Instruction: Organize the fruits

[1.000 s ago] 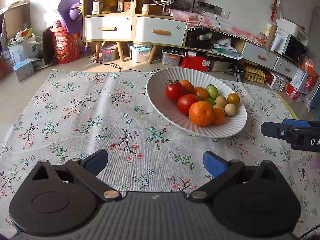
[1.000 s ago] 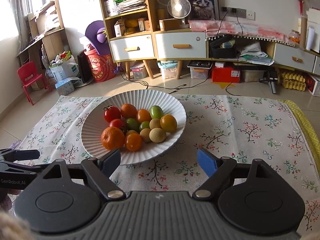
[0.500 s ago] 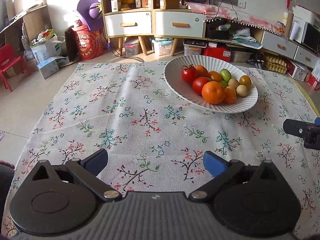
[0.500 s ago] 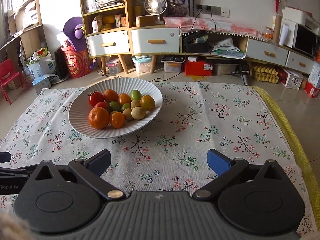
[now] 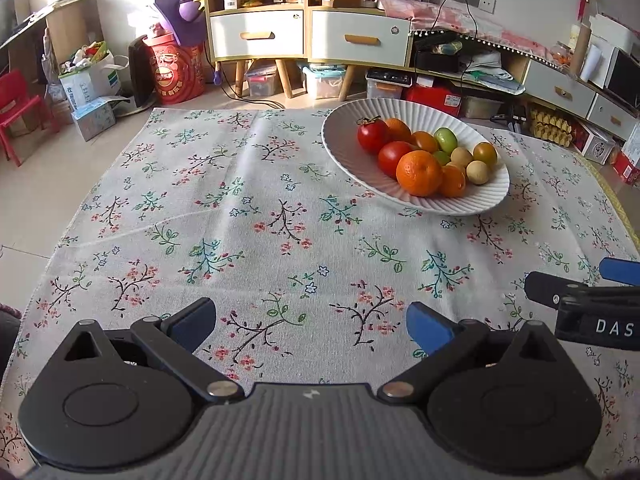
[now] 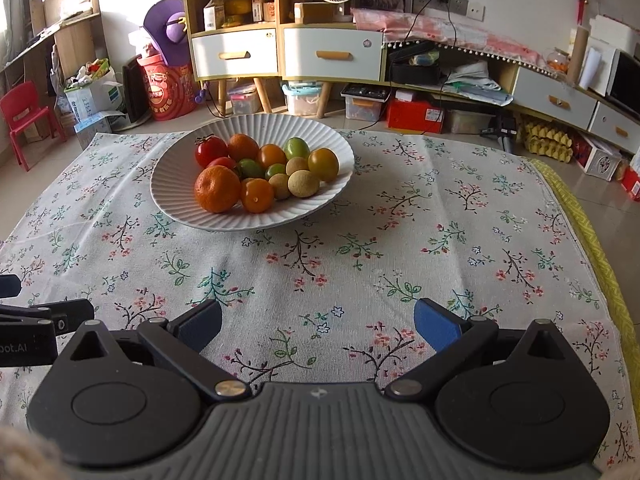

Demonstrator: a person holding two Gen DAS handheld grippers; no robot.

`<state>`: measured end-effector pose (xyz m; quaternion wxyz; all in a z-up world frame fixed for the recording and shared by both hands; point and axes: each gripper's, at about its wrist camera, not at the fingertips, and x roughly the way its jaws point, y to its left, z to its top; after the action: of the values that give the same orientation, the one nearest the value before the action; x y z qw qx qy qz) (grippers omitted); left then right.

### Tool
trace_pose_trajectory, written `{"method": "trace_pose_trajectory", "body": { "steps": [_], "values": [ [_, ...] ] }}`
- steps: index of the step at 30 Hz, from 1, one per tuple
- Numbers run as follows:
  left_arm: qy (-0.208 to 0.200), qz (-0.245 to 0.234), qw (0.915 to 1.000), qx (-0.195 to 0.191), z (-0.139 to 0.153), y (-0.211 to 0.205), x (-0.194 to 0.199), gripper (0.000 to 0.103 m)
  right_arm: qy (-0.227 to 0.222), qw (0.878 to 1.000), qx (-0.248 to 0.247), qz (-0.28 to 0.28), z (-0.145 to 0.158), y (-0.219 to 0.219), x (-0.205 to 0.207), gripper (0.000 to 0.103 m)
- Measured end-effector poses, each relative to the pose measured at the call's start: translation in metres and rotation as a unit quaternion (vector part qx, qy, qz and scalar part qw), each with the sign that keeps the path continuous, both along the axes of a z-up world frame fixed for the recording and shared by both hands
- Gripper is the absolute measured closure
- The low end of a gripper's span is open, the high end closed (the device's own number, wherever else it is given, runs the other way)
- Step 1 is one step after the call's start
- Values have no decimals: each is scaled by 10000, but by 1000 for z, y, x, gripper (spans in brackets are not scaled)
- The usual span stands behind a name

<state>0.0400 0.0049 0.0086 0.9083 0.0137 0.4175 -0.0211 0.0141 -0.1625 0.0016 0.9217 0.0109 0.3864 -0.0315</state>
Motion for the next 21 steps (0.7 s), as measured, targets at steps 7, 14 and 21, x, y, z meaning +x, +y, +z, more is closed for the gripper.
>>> {"method": "trace_pose_trajectory", "body": {
  "steps": [7,14,21],
  "values": [
    [-24,65,10000,57,0,0,3,6,-14,10000,95,-21,3,-1,-2,1],
    [-57,110,9999,59,2,2,0,6,-30,9998,182,-67,8,-2,-6,1],
    [-72,62,10000,-11,5,1,0,6,-112,9998,154,-41,11,1,-5,1]
  ]
}}
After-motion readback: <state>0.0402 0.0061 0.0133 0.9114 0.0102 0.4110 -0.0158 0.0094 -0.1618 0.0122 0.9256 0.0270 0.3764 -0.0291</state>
